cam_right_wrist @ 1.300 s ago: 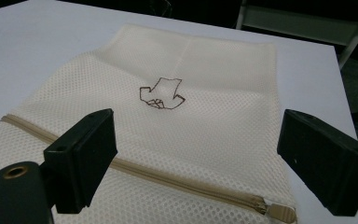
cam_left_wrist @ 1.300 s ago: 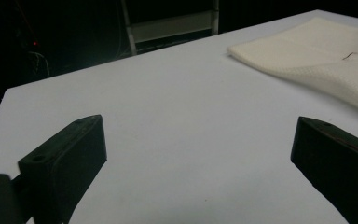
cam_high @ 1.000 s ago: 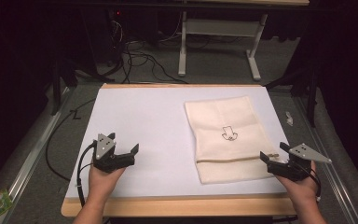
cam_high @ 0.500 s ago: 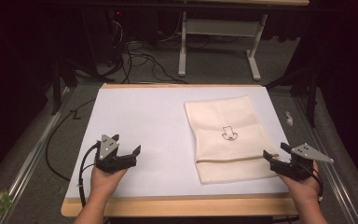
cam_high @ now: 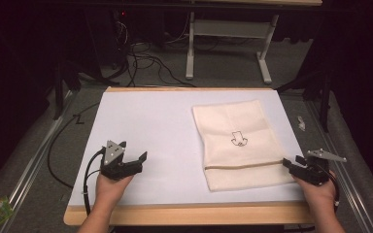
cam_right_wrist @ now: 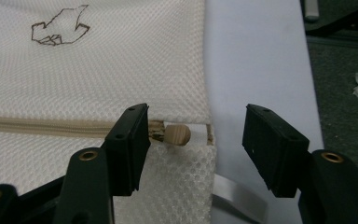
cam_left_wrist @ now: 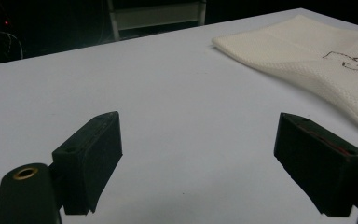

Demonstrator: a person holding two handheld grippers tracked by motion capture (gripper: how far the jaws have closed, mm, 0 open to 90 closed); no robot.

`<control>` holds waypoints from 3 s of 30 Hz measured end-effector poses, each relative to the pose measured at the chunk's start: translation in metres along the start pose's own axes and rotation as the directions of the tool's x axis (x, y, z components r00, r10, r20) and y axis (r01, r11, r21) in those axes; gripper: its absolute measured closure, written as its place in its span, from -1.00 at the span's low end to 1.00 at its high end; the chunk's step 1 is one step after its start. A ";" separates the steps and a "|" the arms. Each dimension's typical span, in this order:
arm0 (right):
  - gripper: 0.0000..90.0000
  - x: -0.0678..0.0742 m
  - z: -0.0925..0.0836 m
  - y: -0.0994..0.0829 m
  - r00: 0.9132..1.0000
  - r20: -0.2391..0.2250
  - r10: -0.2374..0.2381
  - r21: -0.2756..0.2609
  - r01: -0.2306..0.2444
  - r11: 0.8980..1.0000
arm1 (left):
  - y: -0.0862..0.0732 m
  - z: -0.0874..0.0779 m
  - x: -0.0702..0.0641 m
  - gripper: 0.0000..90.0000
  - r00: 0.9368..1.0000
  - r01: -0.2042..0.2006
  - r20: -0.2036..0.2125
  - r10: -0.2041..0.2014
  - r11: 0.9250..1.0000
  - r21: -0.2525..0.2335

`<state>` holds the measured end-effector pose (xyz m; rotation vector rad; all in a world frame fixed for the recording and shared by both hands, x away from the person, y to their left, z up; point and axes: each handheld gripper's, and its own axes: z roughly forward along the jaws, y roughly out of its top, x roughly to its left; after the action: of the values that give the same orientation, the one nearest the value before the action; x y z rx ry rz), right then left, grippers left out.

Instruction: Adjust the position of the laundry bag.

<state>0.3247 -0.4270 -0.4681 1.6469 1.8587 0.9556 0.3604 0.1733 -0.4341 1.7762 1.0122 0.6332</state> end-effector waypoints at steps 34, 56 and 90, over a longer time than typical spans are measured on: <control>0.74 0.066 0.000 0.014 0.970 -0.119 -0.214 -0.019 0.213 0.977 | -0.003 0.015 -0.026 -0.37 0.992 -0.077 0.106 0.070 0.995 0.070; 0.76 0.021 0.014 0.005 0.994 -0.067 -0.080 0.065 0.085 0.994 | -0.005 0.016 -0.025 -0.36 0.992 -0.061 0.110 0.054 0.996 0.069; 0.87 0.079 0.023 0.008 0.945 -0.139 -0.295 0.051 0.304 0.951 | -0.002 0.111 -0.133 0.57 0.966 -0.136 0.249 0.069 0.956 0.261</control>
<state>0.3337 -0.3451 -0.4693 1.3136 2.1772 0.8898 0.3765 0.0068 -0.4784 2.1045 0.8777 0.3407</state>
